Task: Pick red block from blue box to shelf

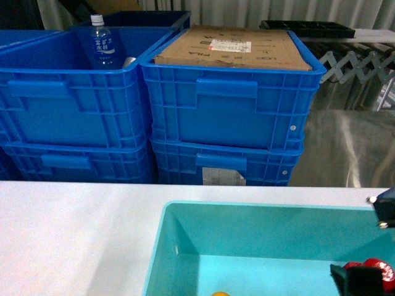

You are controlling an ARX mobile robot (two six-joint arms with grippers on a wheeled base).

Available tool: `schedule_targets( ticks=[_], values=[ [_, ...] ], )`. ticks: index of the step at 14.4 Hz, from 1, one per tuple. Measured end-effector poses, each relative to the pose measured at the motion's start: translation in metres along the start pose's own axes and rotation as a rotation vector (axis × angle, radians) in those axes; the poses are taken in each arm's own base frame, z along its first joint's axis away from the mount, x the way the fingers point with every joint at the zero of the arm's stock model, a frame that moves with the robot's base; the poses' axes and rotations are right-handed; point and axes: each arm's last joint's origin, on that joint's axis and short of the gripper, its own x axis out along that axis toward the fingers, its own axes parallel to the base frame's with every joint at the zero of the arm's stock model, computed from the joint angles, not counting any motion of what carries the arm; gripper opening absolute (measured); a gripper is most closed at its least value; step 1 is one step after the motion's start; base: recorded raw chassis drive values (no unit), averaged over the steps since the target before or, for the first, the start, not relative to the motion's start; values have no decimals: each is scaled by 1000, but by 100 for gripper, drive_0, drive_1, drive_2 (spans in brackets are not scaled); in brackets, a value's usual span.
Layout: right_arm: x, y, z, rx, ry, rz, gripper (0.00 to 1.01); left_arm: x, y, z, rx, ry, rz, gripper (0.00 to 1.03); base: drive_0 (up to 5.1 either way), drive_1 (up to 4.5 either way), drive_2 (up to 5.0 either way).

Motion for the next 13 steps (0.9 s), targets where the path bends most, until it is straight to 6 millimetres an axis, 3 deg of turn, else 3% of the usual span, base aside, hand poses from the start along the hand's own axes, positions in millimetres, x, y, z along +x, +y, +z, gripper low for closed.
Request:
schedule_targets(
  ticks=[5, 9, 10, 13],
  values=[
    [-38, -28, 49, 20, -95, 102, 29, 0, 0, 0, 0, 0, 0, 98, 0, 0, 0],
    [-91, -61, 116, -36, -548, 14, 29, 0, 0, 0, 0, 0, 0, 98, 0, 0, 0],
    [-101, -70, 121, -44, -629, -47, 29, 0, 0, 0, 0, 0, 0, 98, 0, 0, 0],
    [-121, -88, 104, 20, -742, -258, 28, 0, 0, 0, 0, 0, 0, 98, 0, 0, 0]
  ],
)
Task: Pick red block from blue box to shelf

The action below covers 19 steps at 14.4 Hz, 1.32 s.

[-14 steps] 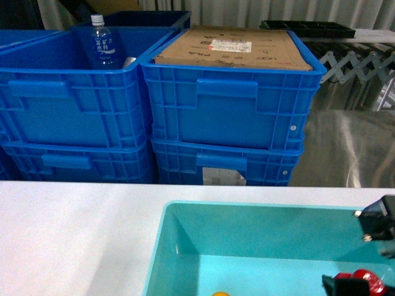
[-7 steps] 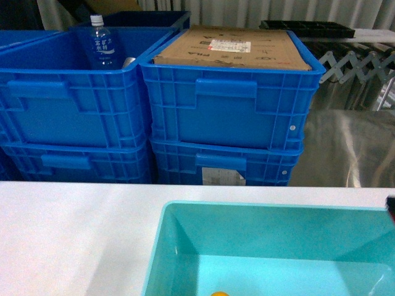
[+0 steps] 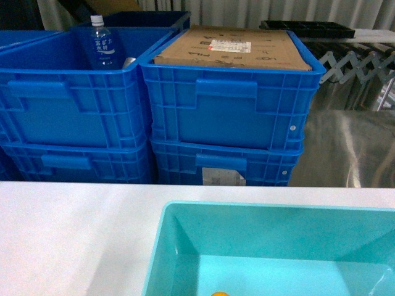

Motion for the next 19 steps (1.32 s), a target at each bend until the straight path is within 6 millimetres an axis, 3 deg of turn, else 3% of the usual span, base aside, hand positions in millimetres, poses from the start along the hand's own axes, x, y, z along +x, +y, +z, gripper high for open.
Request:
schedule_targets(
  ticks=[5, 11, 12, 13, 17, 19],
  values=[
    [-48, -14, -14, -37, -120, -58, 28, 0, 0, 0, 0, 0, 0, 98, 0, 0, 0],
    [-52, -20, -15, -48, -146, -68, 28, 0, 0, 0, 0, 0, 0, 98, 0, 0, 0],
    [-54, -18, -17, -40, -125, -45, 28, 0, 0, 0, 0, 0, 0, 98, 0, 0, 0],
    [-58, -20, -28, 27, 37, 25, 28, 0, 0, 0, 0, 0, 0, 98, 0, 0, 0],
    [-57, -12, -19, 29, 99, 133, 28, 0, 0, 0, 0, 0, 0, 98, 0, 0, 0],
    [-56, -8, -25, 17, 172, 212, 28, 0, 0, 0, 0, 0, 0, 98, 0, 0, 0]
  ],
)
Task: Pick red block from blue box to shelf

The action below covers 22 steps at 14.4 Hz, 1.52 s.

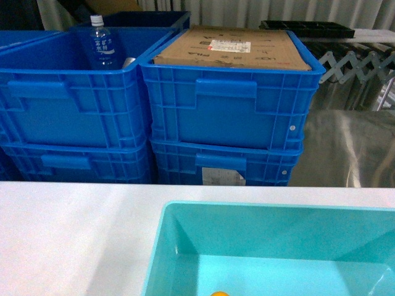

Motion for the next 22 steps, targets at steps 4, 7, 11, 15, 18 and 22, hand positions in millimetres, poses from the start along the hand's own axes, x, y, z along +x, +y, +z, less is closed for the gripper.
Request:
schedule_targets(
  ticks=[4, 7, 11, 15, 18, 22],
  values=[
    [0, -3, 2, -31, -16, -18, 28, 0, 0, 0, 0, 0, 0, 98, 0, 0, 0],
    [0, -3, 4, -39, -41, -7, 28, 0, 0, 0, 0, 0, 0, 98, 0, 0, 0],
    [-1, -4, 6, -43, -68, -24, 28, 0, 0, 0, 0, 0, 0, 98, 0, 0, 0],
    [-1, -4, 6, -43, -70, -27, 28, 0, 0, 0, 0, 0, 0, 98, 0, 0, 0],
    [-1, -4, 6, -43, -70, -26, 28, 0, 0, 0, 0, 0, 0, 98, 0, 0, 0],
    [-1, -4, 6, -43, -70, -26, 28, 0, 0, 0, 0, 0, 2, 98, -63, -63, -63]
  ],
)
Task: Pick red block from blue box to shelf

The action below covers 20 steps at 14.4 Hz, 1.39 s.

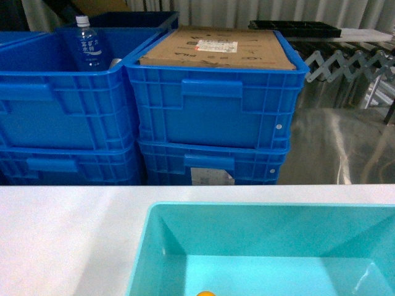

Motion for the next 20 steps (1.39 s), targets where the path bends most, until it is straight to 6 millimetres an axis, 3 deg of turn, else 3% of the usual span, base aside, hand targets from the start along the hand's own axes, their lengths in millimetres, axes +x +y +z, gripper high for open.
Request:
schedule_targets(
  ticks=[7, 20],
  values=[
    [0, 0, 0, 0, 1, -2, 28, 0, 0, 0, 0, 0, 3, 98, -46, -46, -46],
    [0, 0, 0, 0, 2, -3, 28, 0, 0, 0, 0, 0, 2, 98, -191, -191, -191]
  ],
)
